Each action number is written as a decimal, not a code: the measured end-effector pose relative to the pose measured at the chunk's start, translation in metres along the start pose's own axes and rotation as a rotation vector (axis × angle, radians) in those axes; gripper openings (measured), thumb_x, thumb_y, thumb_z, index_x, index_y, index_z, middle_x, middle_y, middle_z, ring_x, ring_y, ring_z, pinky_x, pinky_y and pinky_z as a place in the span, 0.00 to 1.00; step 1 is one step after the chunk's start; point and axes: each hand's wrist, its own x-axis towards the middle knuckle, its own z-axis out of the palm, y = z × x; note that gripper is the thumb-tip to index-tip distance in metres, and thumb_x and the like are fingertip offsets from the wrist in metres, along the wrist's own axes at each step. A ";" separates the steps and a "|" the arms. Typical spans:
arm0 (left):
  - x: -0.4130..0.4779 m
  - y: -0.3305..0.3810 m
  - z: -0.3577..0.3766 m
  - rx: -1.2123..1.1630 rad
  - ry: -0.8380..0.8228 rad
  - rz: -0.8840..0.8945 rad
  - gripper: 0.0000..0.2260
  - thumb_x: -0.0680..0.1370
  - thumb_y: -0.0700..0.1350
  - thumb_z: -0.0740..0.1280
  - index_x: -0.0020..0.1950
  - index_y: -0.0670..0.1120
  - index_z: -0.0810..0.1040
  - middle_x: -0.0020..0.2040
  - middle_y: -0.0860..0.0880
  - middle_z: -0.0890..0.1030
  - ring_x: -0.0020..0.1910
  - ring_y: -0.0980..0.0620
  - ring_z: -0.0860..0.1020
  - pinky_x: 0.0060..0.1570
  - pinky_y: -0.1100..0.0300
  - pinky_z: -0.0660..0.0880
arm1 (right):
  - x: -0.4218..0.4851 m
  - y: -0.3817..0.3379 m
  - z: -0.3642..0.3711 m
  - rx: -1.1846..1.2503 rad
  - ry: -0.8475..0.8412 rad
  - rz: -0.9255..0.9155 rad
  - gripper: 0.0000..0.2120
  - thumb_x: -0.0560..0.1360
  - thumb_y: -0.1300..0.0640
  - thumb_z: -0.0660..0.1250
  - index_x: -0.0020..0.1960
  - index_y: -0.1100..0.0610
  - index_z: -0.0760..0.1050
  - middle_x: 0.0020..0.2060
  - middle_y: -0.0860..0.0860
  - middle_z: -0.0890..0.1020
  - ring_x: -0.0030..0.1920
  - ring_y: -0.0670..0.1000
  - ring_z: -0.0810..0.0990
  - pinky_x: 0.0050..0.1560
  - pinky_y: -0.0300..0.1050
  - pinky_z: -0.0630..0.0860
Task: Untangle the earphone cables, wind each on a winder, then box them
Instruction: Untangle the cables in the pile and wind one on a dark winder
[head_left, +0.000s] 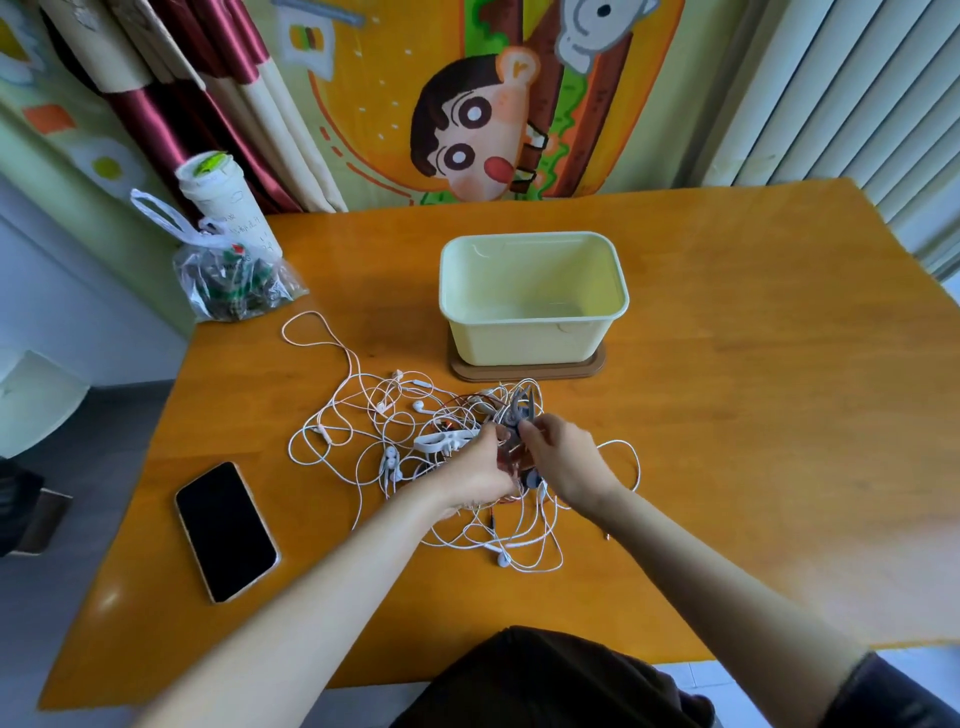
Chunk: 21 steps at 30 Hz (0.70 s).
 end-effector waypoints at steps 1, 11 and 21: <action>-0.001 0.000 0.000 -0.056 0.023 0.009 0.26 0.74 0.34 0.66 0.68 0.46 0.62 0.54 0.45 0.77 0.53 0.49 0.76 0.55 0.53 0.74 | -0.001 -0.002 0.003 0.014 -0.018 0.019 0.14 0.81 0.52 0.55 0.50 0.61 0.73 0.41 0.55 0.79 0.38 0.53 0.75 0.39 0.46 0.71; -0.011 -0.009 0.000 -0.433 0.109 0.130 0.07 0.82 0.46 0.59 0.59 0.50 0.73 0.55 0.49 0.80 0.55 0.50 0.80 0.64 0.47 0.72 | -0.006 -0.011 0.009 0.216 -0.154 0.068 0.15 0.82 0.48 0.50 0.57 0.59 0.66 0.40 0.57 0.78 0.32 0.50 0.76 0.34 0.42 0.74; -0.016 -0.025 -0.005 -0.281 0.165 0.031 0.15 0.84 0.51 0.50 0.69 0.50 0.57 0.58 0.44 0.76 0.46 0.43 0.81 0.57 0.46 0.75 | -0.004 -0.005 -0.003 -0.242 -0.331 -0.164 0.11 0.78 0.62 0.62 0.59 0.60 0.78 0.50 0.53 0.82 0.48 0.48 0.78 0.47 0.33 0.72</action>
